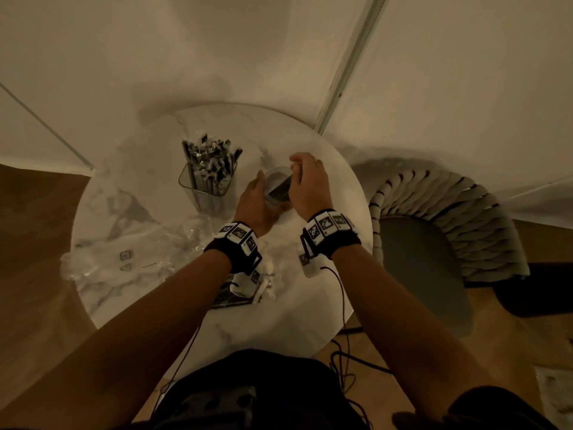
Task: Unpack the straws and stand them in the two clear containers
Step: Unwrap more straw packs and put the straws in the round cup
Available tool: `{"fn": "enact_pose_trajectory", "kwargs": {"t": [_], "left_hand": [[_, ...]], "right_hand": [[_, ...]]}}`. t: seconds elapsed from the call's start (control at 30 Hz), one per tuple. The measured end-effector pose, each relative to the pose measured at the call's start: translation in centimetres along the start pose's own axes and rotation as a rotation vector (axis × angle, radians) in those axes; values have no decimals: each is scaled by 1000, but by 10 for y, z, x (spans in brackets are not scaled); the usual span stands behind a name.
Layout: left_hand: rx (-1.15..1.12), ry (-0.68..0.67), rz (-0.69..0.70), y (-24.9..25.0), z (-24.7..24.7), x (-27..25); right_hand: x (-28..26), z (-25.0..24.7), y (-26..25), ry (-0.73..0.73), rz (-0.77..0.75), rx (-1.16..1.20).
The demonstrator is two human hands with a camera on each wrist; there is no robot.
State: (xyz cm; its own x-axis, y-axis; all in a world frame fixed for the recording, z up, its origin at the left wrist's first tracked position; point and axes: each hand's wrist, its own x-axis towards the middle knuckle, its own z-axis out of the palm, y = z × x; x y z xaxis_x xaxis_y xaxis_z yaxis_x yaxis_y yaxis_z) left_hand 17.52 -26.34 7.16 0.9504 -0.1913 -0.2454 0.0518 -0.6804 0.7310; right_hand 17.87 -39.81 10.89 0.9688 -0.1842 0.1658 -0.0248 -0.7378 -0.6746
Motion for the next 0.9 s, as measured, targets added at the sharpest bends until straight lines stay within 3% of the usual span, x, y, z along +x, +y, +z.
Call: {"fn": "enact_pose_trajectory", "kwargs": {"t": [0.07,0.27,0.33,0.43,0.5,0.6,0.73,0.9], "left_hand": [[-4,-8,-5,1,-2,-2],[-79,-67,-44,-8,-1,1],[-78,-76,-61,-14,-1,-3],[-38,-88,-71,-31,0,-20],[71,-116,-59,-51,1,-34],[186,-248,-100,-82,-2,-58],[362,-384,-120,-114,-5,-90],[520,-398,-14,-132,2,-107]], "right_hand": [[4,-4,-4,-3,121,175],[-3,-18,-4,18,244,448],[-11,-19,4,85,315,548],[-31,-22,17,245,398,543],[-51,-21,28,257,466,451],[-92,-2,54,89,519,397],[-150,28,71,-267,420,219],[-186,49,62,-469,320,135]]}}
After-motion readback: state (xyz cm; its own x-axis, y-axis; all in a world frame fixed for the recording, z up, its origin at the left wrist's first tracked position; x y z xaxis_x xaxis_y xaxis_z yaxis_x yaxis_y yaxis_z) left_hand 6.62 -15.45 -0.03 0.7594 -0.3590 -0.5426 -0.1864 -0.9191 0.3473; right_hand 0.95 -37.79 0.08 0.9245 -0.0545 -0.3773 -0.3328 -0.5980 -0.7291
